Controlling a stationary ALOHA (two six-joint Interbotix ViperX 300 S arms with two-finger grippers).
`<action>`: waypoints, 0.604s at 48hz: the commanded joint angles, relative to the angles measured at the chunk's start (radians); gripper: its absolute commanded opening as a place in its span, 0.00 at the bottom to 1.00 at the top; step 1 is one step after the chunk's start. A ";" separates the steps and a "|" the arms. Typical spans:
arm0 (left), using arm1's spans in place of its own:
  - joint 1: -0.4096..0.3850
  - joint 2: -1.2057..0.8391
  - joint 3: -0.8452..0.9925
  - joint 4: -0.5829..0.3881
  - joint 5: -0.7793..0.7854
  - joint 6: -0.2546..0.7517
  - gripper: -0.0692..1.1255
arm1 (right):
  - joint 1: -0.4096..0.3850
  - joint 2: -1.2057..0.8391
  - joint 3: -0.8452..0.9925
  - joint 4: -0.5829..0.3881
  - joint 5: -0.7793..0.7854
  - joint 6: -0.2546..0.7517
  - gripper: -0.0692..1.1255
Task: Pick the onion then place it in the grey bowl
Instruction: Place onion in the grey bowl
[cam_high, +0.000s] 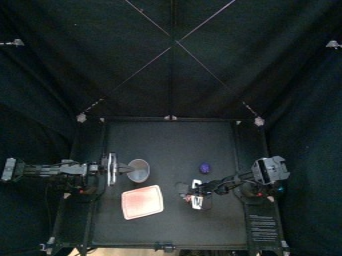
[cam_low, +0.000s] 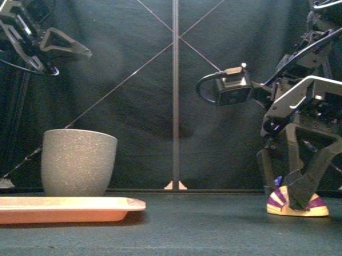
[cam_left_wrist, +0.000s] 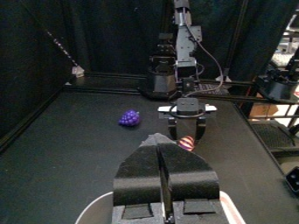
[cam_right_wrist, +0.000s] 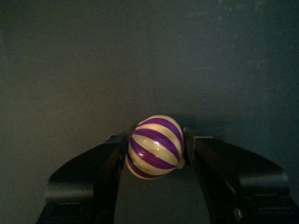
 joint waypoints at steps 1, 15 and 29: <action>0.005 0.000 -0.015 -0.002 0.002 0.002 0.14 | -0.002 -0.011 -0.012 -0.005 0.029 0.000 0.74; 0.011 -0.002 -0.015 -0.002 0.002 0.002 0.14 | -0.034 -0.071 -0.140 -0.080 0.051 -0.002 0.74; 0.017 -0.002 -0.015 -0.002 0.002 0.002 0.14 | -0.147 -0.044 -0.357 -0.249 -0.083 -0.005 0.74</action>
